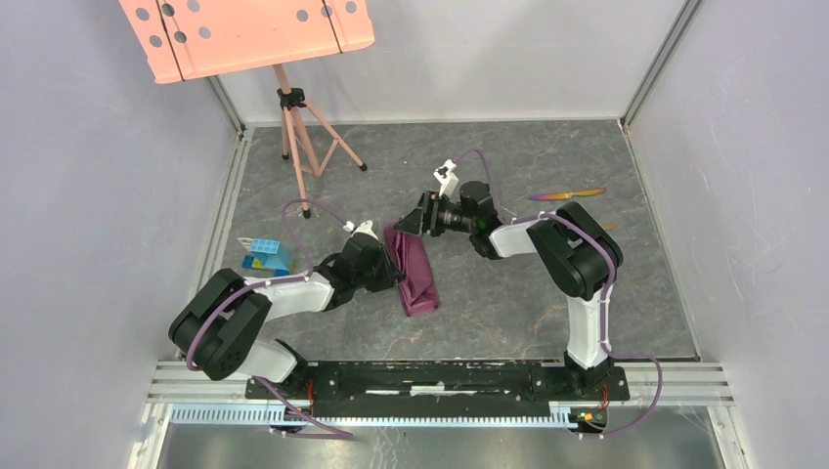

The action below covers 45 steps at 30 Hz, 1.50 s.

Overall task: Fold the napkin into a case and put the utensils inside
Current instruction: Fold the 2/3-rectangle-folded napkin at the center of the board, then smooth out the smaller rectangle-folded napkin at the center of the board.

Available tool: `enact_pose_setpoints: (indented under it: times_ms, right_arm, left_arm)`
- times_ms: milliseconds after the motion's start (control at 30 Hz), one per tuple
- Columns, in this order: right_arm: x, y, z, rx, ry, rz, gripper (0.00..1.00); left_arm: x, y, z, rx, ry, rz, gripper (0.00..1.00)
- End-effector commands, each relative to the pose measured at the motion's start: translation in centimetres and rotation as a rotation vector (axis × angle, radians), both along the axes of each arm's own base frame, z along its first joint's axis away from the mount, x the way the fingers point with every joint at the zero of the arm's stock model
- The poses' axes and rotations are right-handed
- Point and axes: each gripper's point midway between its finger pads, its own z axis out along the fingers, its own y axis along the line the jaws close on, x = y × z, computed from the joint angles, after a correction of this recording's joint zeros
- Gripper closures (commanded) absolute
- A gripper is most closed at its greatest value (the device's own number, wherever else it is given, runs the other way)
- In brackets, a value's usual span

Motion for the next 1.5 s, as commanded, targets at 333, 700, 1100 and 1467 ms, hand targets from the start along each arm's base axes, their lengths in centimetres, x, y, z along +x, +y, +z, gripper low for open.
enact_pose_setpoints:
  times_ms: [333,700,1100,1467]
  right_arm:
    - [-1.5,4.7,0.6,0.039,0.008,0.056,0.32]
    - [-4.0,1.2,4.1,-0.029,-0.067,0.119,0.27]
    - [-13.2,-1.6,0.4,-0.106,-0.050,0.267,0.52]
    - [-17.0,-3.2,-4.6,-0.228,-0.063,0.325,0.59]
  left_arm:
    - [-2.5,1.8,1.7,-0.039,0.043,-0.005,0.40]
    - [-0.7,4.3,7.7,-0.160,-0.032,0.128,0.30]
    - [7.1,5.1,6.5,0.102,0.014,0.147,0.19]
    - [10.0,6.0,2.8,0.247,0.041,0.174,0.40]
